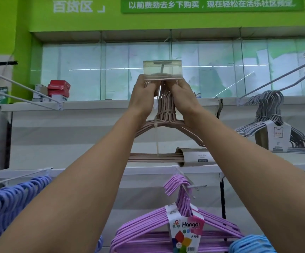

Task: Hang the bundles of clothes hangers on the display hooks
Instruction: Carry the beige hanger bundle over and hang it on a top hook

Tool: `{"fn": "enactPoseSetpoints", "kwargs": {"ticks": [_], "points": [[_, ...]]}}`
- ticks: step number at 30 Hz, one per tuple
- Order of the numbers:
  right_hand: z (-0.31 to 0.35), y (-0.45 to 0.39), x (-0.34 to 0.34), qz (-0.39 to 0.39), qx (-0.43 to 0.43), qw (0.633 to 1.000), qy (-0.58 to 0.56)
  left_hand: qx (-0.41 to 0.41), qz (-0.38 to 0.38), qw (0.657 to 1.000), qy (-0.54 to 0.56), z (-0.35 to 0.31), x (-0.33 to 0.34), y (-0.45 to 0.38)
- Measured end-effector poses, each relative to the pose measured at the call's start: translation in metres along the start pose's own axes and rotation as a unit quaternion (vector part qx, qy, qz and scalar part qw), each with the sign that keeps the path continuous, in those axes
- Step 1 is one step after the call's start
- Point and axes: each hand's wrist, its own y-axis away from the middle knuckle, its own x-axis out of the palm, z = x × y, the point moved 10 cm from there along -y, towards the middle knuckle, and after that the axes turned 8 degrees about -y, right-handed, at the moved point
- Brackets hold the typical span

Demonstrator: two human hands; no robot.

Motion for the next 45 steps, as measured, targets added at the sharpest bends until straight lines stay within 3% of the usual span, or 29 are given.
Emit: {"fn": "enactPoseSetpoints", "kwargs": {"ticks": [5,9,12,14,16,19,21,23,27,45], "points": [[-0.035,-0.008,-0.007,-0.021,0.073,0.995,0.071,-0.048,0.005,0.997,-0.053,0.03,0.013,-0.004],[-0.058,-0.003,-0.003,-0.034,0.062,0.993,0.092,-0.048,-0.002,0.997,-0.059,0.058,0.014,-0.007],[-0.077,0.013,-0.008,0.004,0.068,0.966,0.248,-0.057,-0.011,0.995,-0.075,0.063,0.013,0.001],[-0.082,0.028,-0.018,0.018,0.051,0.94,0.336,-0.071,-0.017,0.987,-0.146,0.067,0.012,0.013],[-0.083,0.041,-0.028,0.033,0.014,0.917,0.396,-0.06,-0.021,0.955,-0.291,0.069,0.013,0.033],[-0.089,0.057,-0.037,0.051,-0.023,0.888,0.456,0.035,-0.052,0.905,-0.421,0.059,0.012,0.061],[-0.098,0.059,-0.043,0.047,-0.011,0.879,0.475,0.1,-0.041,0.861,-0.497,0.06,0.02,0.073],[-0.109,0.055,-0.048,0.041,0.019,0.873,0.485,0.114,-0.024,0.831,-0.544,0.068,0.028,0.074],[-0.121,0.039,-0.049,0.055,0.037,0.873,0.483,0.045,0.005,0.833,-0.551,0.091,0.031,0.061],[-0.177,0.006,-0.047,0.054,0.056,0.87,0.486,-0.003,0.011,0.846,-0.533,0.145,0.035,0.022]]}}
